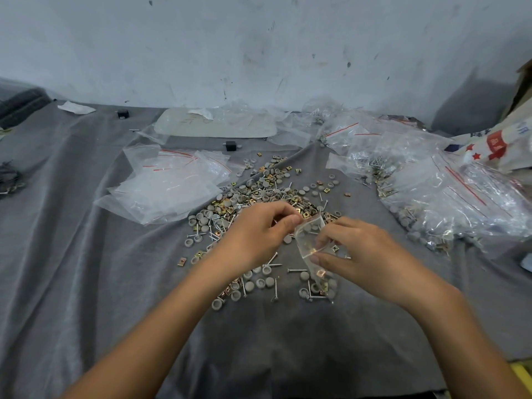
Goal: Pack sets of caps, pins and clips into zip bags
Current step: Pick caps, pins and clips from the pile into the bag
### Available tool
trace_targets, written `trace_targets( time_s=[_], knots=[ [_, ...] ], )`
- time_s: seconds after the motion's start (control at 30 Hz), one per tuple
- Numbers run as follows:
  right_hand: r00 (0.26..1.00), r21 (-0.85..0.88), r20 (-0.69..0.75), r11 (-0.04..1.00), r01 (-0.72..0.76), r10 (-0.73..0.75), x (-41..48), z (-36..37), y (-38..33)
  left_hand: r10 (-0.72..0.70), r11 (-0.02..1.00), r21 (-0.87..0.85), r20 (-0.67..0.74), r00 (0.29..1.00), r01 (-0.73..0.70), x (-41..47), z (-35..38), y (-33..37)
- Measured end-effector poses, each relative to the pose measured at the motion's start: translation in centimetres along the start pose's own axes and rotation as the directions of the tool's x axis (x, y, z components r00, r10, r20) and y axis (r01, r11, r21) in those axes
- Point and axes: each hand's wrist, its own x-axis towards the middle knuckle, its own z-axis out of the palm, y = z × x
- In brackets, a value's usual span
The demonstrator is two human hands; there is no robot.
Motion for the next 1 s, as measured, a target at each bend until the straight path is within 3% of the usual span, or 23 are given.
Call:
trace_targets(
  time_s=[0.13,0.33,0.5,0.73,0.9,1.0],
  knots=[
    [1.0,0.007,0.014,1.0,-0.017,0.017,-0.1,0.0,0.2,-0.057,0.983,0.171,-0.069,0.996,0.068,0.2,-0.1,-2.0],
    [0.999,0.005,0.023,1.0,-0.025,0.025,-0.1,0.0,0.2,-0.098,0.845,0.535,0.171,0.98,-0.009,-0.3,1.3,-5.1],
    [0.999,0.001,0.029,1.0,-0.027,0.027,-0.2,-0.1,0.1,-0.112,0.76,0.646,0.23,0.967,-0.066,-0.1,2.1,-6.4],
    [0.999,-0.01,0.033,1.0,-0.025,0.026,-0.1,-0.1,-0.2,-0.091,0.806,0.591,0.17,0.981,-0.028,0.2,1.9,-6.7],
    [0.999,-0.019,0.046,1.0,-0.022,0.022,-0.1,-0.1,-0.2,-0.153,0.93,0.345,0.041,0.987,0.13,0.4,0.1,-4.9],
    [0.999,-0.019,0.04,1.0,-0.016,0.017,0.0,0.0,-0.2,-0.128,0.978,0.159,-0.043,0.991,0.133,0.4,-1.4,-3.1]
  ],
)
